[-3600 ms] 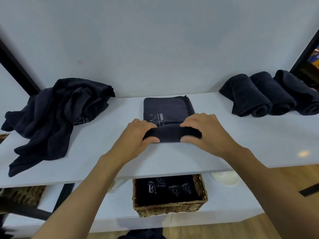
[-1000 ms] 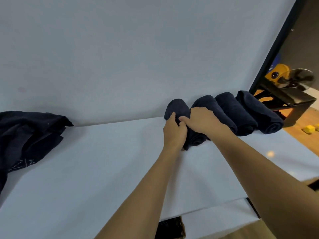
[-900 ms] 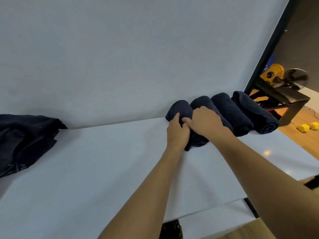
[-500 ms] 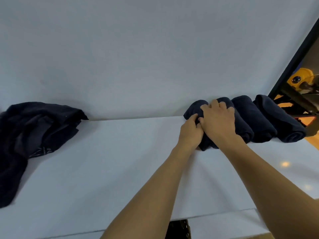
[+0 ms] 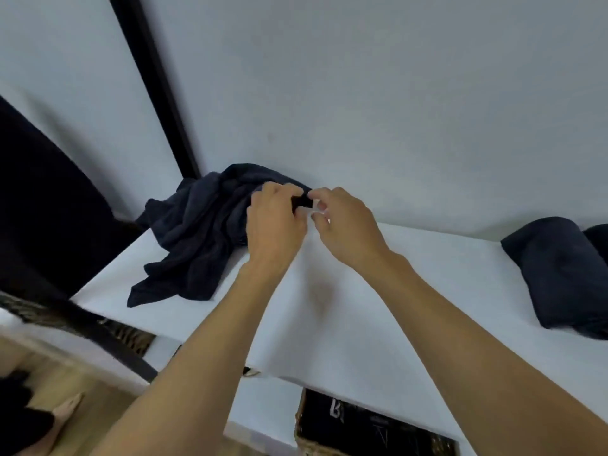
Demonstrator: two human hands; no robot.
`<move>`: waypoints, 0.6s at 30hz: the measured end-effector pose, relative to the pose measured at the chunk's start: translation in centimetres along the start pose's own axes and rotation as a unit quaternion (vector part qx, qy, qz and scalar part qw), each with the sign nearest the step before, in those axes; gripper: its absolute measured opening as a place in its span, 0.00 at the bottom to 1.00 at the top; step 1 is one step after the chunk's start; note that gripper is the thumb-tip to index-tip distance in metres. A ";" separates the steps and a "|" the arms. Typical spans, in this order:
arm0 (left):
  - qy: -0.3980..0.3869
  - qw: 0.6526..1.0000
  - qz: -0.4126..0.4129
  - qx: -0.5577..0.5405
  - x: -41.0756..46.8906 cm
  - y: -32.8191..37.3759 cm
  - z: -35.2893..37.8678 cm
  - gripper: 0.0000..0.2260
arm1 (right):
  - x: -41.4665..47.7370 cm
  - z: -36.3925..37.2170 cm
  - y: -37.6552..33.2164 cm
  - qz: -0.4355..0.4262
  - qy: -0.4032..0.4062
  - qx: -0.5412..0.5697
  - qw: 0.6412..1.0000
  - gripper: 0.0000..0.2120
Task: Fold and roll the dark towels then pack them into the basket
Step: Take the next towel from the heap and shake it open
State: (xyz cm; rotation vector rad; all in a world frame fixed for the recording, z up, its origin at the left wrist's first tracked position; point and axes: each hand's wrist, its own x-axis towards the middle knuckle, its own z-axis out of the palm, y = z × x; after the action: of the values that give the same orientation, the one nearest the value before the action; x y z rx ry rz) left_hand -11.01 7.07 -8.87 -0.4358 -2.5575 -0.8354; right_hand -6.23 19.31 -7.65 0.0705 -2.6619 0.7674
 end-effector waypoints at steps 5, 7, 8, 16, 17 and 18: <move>0.031 0.994 -0.098 0.024 1.4 -5.1 -4.4 0.16 | 4.4 4.0 -4.9 -0.058 0.004 0.009 0.998 0.23; -0.002 0.994 -0.103 0.034 1.9 -5.9 -4.4 0.08 | 5.9 5.0 -6.0 -0.066 -0.028 -0.015 0.997 0.22; -0.013 0.994 -0.104 0.036 2.1 -6.1 -4.5 0.05 | 6.6 5.3 -6.3 -0.071 -0.041 -0.041 0.996 0.19; 0.117 0.989 -0.022 -0.090 5.1 -2.6 -9.1 0.08 | 9.6 0.2 -8.0 -0.081 0.085 0.016 0.993 0.09; 0.138 0.984 -0.006 -0.116 5.9 -1.4 -10.0 0.08 | 10.0 -1.3 -8.7 -0.079 0.108 0.043 0.990 0.08; 0.157 0.977 0.013 -0.144 6.8 -0.2 -11.0 0.08 | 10.4 -2.8 -9.5 -0.077 0.125 0.070 0.987 0.07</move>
State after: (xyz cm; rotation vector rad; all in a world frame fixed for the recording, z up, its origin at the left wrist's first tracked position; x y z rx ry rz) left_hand -13.84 1.26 2.32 -0.3868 -2.1460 -1.1707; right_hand -13.60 13.27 3.07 0.2004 -2.3351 0.8514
